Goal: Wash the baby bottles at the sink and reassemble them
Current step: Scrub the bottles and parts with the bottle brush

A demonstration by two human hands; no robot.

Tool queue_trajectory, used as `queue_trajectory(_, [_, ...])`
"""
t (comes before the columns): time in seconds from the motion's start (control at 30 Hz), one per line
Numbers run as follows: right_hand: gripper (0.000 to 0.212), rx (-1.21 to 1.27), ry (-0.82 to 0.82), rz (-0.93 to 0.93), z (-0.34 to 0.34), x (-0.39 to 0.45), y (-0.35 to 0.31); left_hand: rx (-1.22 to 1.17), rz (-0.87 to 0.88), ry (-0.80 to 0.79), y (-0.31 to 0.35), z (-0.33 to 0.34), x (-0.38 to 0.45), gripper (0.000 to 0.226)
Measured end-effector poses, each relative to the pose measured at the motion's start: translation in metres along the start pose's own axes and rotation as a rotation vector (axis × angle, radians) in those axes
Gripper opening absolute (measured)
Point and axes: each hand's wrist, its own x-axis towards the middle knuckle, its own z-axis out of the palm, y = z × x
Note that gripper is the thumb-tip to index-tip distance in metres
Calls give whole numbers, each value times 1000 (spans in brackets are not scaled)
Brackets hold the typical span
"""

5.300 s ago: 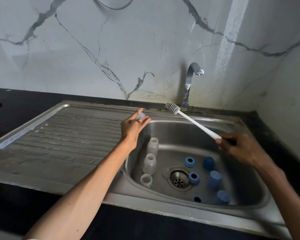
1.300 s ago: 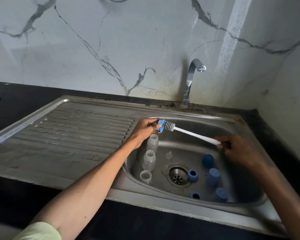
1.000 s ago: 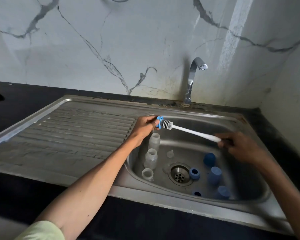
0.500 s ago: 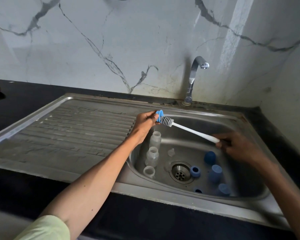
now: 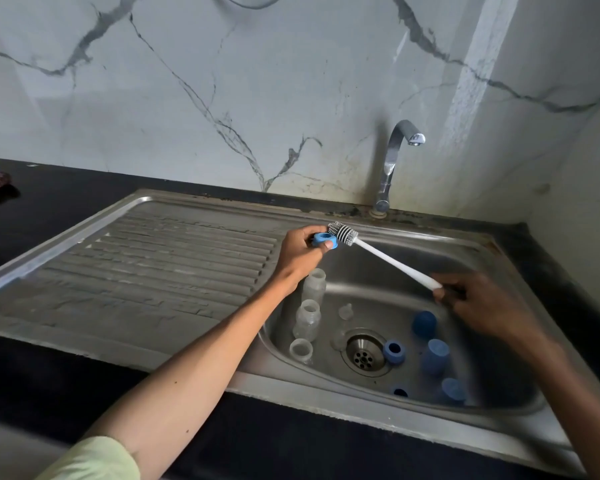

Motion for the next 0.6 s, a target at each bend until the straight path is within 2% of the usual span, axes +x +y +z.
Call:
queue_trajectory(0.17, [38,34,-3,-33,-2,-3,-6,-71,63,114,2,-4,3,35])
queue_trajectory(0.37, [29,79,26,-46,9,-3,-12,-165,56,87,4,5,-3,44])
queue_trajectory(0.5, [33,128,-10,-57,5,-5,-12,-327,-26,128,5,-5,6,51])
queue_trajectory(0.6, [29,140,-4,-57,5,-7,-14,-402,-63,54,7,-5,6,52])
